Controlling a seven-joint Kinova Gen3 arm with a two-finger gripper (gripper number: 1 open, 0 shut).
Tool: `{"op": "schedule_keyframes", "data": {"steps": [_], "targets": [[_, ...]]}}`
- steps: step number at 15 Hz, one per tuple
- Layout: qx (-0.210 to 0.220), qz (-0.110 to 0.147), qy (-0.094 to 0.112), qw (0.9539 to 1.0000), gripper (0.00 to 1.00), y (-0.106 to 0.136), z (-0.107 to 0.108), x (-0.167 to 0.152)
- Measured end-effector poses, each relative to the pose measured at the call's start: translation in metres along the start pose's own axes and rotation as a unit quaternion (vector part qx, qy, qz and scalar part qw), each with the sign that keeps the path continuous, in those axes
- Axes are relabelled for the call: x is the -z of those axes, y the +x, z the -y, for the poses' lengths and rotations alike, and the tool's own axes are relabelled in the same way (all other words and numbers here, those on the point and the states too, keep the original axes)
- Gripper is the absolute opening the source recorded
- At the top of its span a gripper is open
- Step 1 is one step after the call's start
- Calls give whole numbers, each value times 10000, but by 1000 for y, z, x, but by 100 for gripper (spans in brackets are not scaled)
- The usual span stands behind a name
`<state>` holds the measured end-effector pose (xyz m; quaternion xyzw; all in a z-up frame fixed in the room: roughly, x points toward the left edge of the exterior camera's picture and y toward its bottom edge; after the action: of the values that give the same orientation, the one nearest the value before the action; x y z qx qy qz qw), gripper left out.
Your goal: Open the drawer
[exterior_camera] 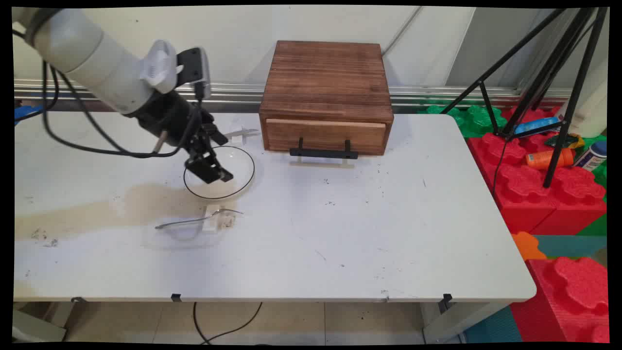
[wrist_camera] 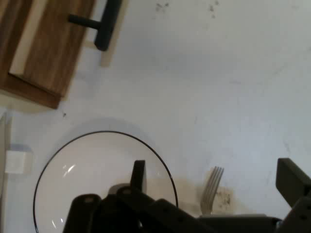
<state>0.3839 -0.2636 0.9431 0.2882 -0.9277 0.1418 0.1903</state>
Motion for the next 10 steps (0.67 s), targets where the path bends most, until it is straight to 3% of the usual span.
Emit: {"op": "schedule_keyframes", "data": {"steps": [10], "targets": [[-97,44,218,9997,100,65,4,-50]]}}
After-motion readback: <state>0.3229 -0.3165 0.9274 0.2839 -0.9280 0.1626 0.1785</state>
